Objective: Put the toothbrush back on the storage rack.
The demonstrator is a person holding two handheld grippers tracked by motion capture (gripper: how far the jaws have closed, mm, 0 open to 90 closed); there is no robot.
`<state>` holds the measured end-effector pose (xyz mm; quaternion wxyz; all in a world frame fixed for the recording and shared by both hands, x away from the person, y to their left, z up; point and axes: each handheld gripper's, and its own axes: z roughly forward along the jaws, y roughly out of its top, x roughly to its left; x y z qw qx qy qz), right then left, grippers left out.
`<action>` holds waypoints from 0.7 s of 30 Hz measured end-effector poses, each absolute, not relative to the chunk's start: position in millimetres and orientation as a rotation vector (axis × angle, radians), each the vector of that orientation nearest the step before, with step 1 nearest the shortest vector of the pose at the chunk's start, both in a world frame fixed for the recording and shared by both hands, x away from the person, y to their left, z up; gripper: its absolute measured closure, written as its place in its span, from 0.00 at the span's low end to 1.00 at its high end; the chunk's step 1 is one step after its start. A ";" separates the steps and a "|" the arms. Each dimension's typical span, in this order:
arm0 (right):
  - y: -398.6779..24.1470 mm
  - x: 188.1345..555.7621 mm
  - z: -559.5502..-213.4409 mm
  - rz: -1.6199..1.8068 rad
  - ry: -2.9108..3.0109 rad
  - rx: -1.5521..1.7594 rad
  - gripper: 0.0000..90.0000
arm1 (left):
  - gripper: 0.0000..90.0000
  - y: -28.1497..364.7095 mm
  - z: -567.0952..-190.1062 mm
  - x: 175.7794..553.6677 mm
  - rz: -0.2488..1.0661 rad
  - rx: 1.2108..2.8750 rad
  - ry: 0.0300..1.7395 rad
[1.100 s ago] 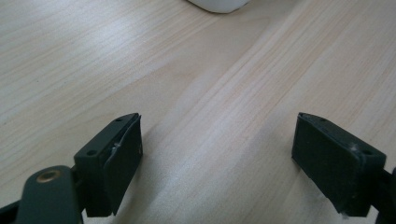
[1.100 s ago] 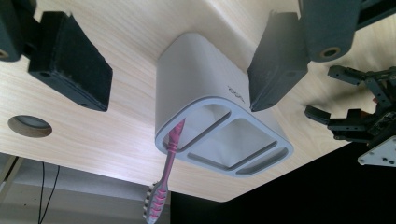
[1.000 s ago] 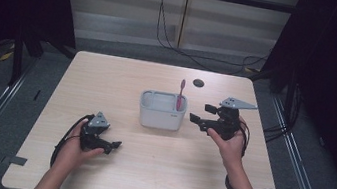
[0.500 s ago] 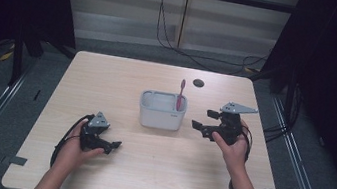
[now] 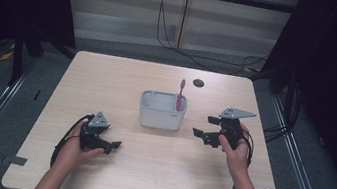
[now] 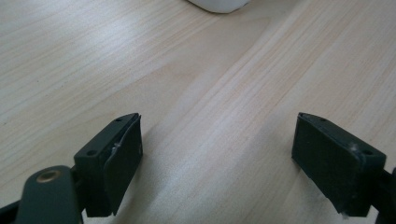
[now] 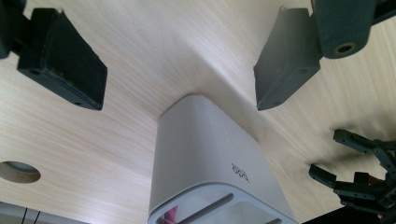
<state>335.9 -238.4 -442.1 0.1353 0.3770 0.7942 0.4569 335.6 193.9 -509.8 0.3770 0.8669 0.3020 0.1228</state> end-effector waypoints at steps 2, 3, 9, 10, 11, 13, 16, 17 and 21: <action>-240.2 335.2 -443.4 1.320 2.305 1.094 0.19 | 0.18 193.7 -510.0 335.4 0.309 2.214 0.776; -240.7 334.9 -444.0 1.319 2.304 1.098 0.19 | 0.18 193.8 -509.8 335.6 0.313 2.216 0.773; -246.3 332.7 -448.6 1.311 2.312 1.108 0.19 | 0.18 193.8 -509.8 335.6 0.313 2.216 0.773; -246.7 332.1 -449.5 1.309 2.313 1.115 0.19 | 0.18 193.8 -509.9 335.5 0.311 2.215 0.775; -247.4 332.0 -450.2 1.308 2.315 1.110 0.19 | 0.18 193.8 -509.8 335.6 0.313 2.216 0.773; -248.9 331.0 -452.1 1.305 2.319 1.116 0.19 | 0.18 193.7 -510.0 335.4 0.309 2.214 0.776; -250.9 329.9 -455.4 1.301 2.326 1.125 0.19 | 0.18 193.7 -509.9 335.5 0.311 2.215 0.775; -251.4 329.6 -456.4 1.299 2.327 1.130 0.19 | 0.18 193.7 -509.9 335.4 0.310 2.214 0.776; -254.8 328.3 -461.2 1.292 2.330 1.142 0.19 | 0.18 193.9 -509.8 335.6 0.314 2.217 0.773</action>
